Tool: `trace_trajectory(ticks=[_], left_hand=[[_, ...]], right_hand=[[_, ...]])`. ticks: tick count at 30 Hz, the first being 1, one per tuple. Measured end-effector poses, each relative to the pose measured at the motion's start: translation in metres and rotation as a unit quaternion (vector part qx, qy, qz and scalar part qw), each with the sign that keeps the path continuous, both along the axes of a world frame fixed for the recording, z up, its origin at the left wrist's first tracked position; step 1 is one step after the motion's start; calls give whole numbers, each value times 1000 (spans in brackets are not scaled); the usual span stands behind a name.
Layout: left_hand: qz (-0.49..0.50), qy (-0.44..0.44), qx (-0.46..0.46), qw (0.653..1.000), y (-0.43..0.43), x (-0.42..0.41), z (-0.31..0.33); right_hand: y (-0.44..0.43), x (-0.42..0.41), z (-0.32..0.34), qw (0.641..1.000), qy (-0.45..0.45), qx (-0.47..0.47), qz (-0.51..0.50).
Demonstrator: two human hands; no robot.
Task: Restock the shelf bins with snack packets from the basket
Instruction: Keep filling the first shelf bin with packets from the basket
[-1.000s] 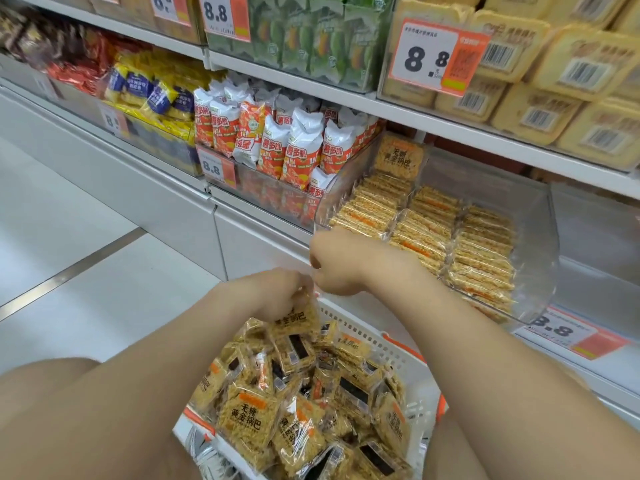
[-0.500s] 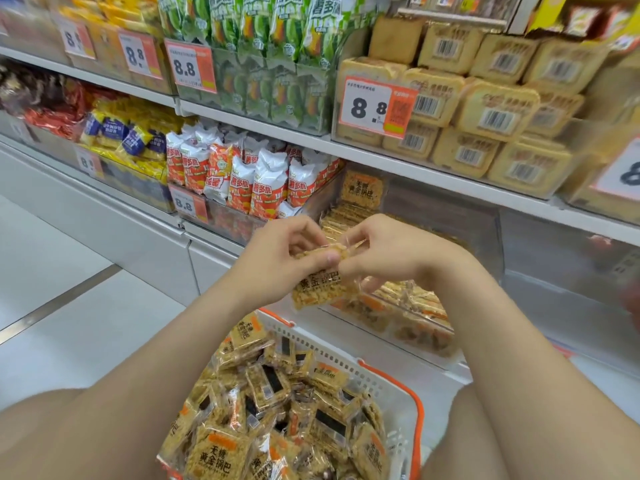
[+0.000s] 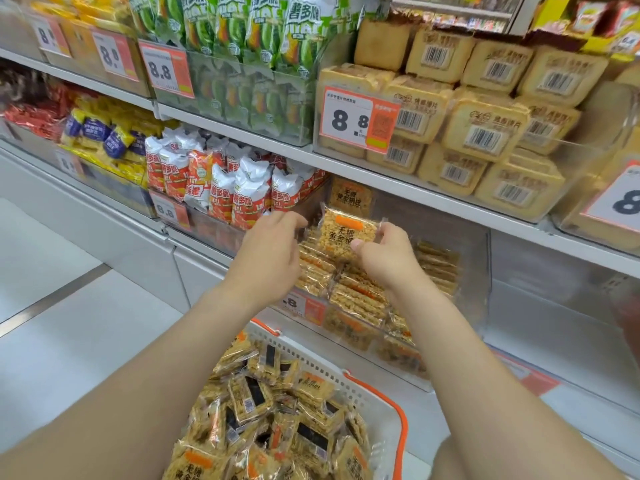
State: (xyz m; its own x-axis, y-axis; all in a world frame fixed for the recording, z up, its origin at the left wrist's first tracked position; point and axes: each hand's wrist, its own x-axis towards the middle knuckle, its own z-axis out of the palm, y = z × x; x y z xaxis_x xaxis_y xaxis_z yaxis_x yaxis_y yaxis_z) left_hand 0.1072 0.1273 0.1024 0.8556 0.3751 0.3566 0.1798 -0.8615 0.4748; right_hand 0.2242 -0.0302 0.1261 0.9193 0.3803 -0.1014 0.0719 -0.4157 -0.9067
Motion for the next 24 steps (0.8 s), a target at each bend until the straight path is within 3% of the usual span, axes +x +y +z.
trace_trajectory(ticks=[9, 15, 20, 24], left_hand=[[-45, 87, 132, 986, -5, 4, -34], [-7, 76, 142, 987, -10, 20, -29], [-21, 70, 151, 986, -11, 37, -30], [-26, 72, 172, 982, -5, 42, -37]], right_hand=[[32, 17, -17, 998, 5, -1, -60], [34, 39, -21, 992, 0, -16, -121], [39, 53, -21, 980, -58, 7, -192], [48, 62, -18, 975, -110, -43, -187]])
